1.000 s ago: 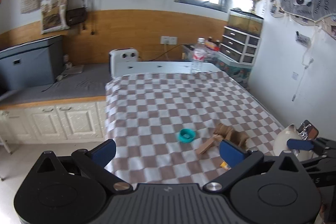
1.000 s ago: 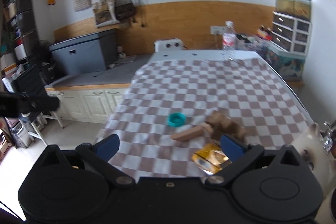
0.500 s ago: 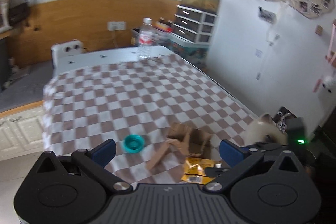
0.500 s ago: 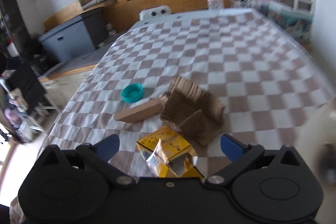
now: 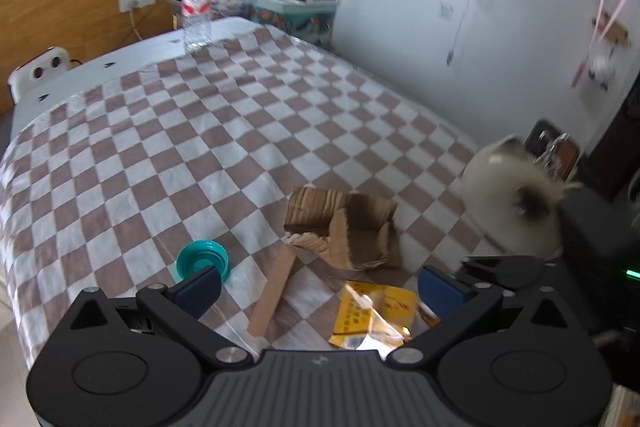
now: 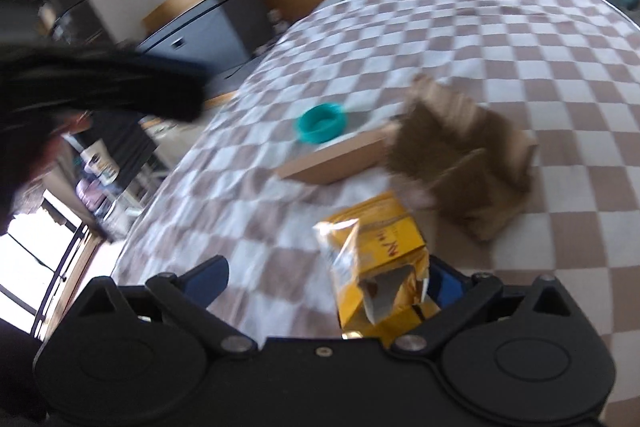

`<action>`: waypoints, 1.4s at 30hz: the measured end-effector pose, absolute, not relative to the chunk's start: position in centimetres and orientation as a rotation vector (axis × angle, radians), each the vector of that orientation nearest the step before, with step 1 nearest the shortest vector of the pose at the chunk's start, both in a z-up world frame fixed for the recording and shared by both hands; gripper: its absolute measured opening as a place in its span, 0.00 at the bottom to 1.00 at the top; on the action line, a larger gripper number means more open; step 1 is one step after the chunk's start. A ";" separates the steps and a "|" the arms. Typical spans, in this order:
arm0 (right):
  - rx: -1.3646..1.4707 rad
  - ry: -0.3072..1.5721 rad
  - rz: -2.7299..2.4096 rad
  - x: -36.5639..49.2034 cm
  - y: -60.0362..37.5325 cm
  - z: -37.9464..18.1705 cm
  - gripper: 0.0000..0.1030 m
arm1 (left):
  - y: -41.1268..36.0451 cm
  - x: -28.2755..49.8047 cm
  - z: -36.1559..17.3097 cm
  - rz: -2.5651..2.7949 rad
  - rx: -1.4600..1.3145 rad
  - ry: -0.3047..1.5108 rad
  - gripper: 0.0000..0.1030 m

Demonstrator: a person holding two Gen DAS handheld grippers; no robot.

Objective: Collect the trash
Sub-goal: 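Grasp the wooden stick with the left tool while the right tool grasps the yellow wrapper, then carry the wooden stick in the left tool while the right tool carries the wrapper to the wastebasket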

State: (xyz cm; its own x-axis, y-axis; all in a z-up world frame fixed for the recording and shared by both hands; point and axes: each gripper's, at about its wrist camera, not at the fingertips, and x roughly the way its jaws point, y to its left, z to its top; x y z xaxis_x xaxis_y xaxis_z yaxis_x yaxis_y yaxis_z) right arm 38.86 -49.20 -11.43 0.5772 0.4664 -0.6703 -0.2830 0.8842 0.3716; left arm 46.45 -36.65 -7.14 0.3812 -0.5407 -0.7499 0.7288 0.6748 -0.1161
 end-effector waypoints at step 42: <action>0.043 0.846 0.138 36.7 -43.4 -10.6 0.31 | -34.6 47.7 -13.3 -0.682 0.326 1.003 0.15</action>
